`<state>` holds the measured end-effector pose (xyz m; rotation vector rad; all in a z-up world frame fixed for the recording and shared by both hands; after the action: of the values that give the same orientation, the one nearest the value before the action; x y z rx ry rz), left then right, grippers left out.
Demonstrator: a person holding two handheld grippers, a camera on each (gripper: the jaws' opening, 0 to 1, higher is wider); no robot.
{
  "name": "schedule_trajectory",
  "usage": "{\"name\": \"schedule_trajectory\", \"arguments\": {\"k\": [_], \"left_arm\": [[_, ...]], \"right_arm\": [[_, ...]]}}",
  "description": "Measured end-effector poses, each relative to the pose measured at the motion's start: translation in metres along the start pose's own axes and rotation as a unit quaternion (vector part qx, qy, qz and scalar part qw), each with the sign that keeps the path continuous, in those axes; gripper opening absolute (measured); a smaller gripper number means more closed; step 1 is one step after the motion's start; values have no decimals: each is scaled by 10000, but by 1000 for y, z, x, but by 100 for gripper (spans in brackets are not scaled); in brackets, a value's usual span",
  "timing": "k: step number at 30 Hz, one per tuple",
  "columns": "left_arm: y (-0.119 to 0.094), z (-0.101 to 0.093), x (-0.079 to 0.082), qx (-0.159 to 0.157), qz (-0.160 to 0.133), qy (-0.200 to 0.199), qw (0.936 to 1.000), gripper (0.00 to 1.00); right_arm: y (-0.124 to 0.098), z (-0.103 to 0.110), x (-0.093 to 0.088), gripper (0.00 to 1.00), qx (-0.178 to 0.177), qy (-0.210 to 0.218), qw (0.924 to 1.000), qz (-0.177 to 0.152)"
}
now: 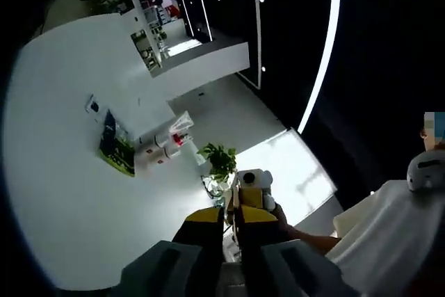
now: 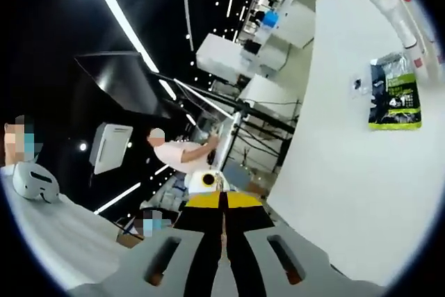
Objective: Arrange the skincare products in the storage area until every visible bottle or jar stands upright without overlapping.
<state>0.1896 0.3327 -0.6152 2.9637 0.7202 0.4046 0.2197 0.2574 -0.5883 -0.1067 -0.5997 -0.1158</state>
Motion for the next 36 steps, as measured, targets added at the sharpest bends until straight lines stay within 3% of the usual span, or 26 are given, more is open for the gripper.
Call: {"name": "schedule_trajectory", "arguments": {"k": [7, 18, 20, 22, 23, 24, 25, 26, 27, 28, 29, 30, 33, 36], "left_arm": [[0, -10, -4, -116, 70, 234, 9996, 1], [0, -7, -4, 7, 95, 247, 9997, 1], [-2, -4, -3, 99, 54, 198, 9997, 0], [-4, 0, 1, 189, -74, 87, 9998, 0], [-5, 1, 3, 208, -115, 36, 9997, 0], [-5, 3, 4, 248, -160, -38, 9996, 0], [-6, 5, 4, 290, -165, -65, 9994, 0], [-5, 6, 5, 342, -168, -99, 9992, 0], [-4, 7, 4, 362, -150, -119, 9992, 0], [-3, 9, 2, 443, -82, -139, 9989, 0], [-2, 10, 1, 504, -46, -164, 9986, 0], [0, 10, -1, 522, 11, -221, 9984, 1], [2, 11, -4, 615, 89, -208, 9979, 1], [4, 14, -8, 777, 197, -214, 9966, 1]], "right_arm": [[-3, 7, 2, 0, 96, -26, 9999, 22], [-7, 4, 6, 0, -104, -44, 9999, 55], [-8, 2, 13, 2, -293, -586, 9978, -2], [-11, 1, 17, 15, -628, -1586, 9851, 225], [-11, 1, 17, 26, -804, -1972, 9762, 422], [-9, 2, 12, 41, -941, -2504, 9600, 833], [-9, 3, 8, 48, -1030, -2835, 9466, 1136], [-7, 4, 3, 52, -1120, -3514, 9159, 1582], [-7, 5, 0, 52, -1175, -3938, 8922, 1872], [-7, 3, -4, 53, -1286, -4484, 8549, 2270], [-6, 3, -5, 54, -1343, -4774, 8318, 2495], [-5, 2, -8, 54, -1401, -5141, 7995, 2774], [3, 7, -12, 54, -1381, -5673, 7457, 3209], [11, 12, -17, 54, -1296, -5927, 7146, 3483]]}}
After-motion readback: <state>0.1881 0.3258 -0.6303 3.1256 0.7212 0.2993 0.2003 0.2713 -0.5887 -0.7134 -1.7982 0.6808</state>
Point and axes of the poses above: the point that each gripper's makers call its tool centre point, and the gripper's own axes: y roughly forward along the fingers, z roughly to its left, x roughly out of its top, the point moved 4 cm from there along -y, roughly backward along the fingers, and after that the axes turned 9 degrees about -y, right-handed, at the moved point
